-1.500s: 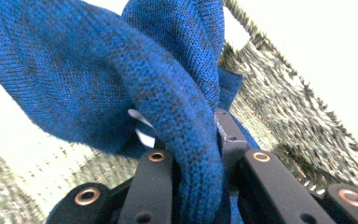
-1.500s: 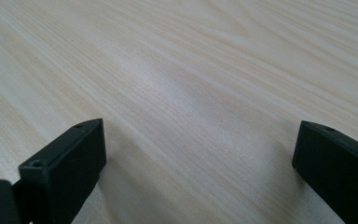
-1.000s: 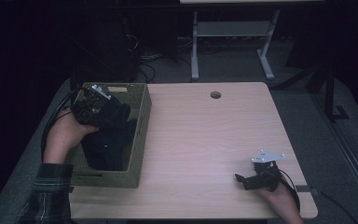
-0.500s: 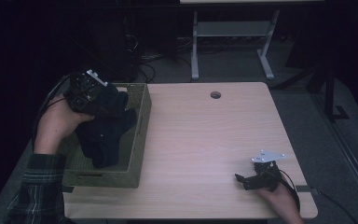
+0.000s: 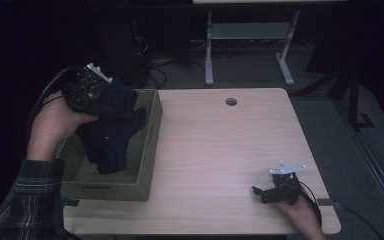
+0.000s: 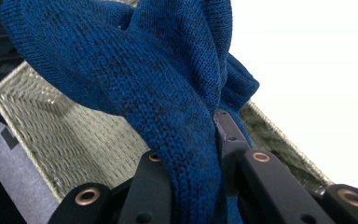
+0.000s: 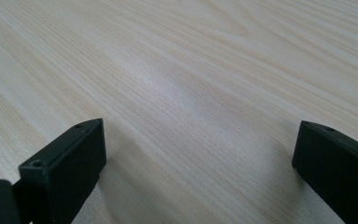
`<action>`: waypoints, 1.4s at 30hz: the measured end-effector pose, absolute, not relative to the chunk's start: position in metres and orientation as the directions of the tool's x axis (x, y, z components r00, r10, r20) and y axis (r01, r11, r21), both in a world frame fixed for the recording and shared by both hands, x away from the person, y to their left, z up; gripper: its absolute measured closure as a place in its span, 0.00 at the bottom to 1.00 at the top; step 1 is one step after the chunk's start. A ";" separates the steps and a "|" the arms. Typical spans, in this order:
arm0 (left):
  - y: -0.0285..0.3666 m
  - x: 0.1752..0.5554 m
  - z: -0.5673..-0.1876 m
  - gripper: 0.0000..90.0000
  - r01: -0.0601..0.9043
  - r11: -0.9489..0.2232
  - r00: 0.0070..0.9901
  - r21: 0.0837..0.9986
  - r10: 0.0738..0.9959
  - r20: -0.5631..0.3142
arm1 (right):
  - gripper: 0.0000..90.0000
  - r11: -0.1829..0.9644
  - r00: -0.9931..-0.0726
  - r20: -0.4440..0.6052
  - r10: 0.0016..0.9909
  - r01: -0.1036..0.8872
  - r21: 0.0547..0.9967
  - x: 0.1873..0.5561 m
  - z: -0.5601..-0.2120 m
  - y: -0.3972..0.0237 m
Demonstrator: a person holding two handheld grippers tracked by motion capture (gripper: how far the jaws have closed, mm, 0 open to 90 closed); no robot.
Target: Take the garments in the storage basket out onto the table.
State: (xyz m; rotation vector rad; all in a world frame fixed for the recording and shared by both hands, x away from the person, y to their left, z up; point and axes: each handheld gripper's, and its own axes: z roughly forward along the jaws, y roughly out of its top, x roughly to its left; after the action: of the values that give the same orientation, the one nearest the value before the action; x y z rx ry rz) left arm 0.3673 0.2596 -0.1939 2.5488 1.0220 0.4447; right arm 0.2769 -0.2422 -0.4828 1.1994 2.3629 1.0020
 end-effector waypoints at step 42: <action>0.157 0.368 -0.170 0.88 0.409 -0.779 0.863 0.474 0.500 0.076 | 0.03 0.405 -0.602 0.038 0.797 0.582 0.705 0.277 -0.483 -0.242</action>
State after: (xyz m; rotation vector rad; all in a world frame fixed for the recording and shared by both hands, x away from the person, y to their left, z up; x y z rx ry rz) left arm 0.3685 0.1568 -0.1697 2.5845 0.6675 0.2731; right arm 0.2770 -0.2422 -0.4829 1.1990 2.3617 1.0023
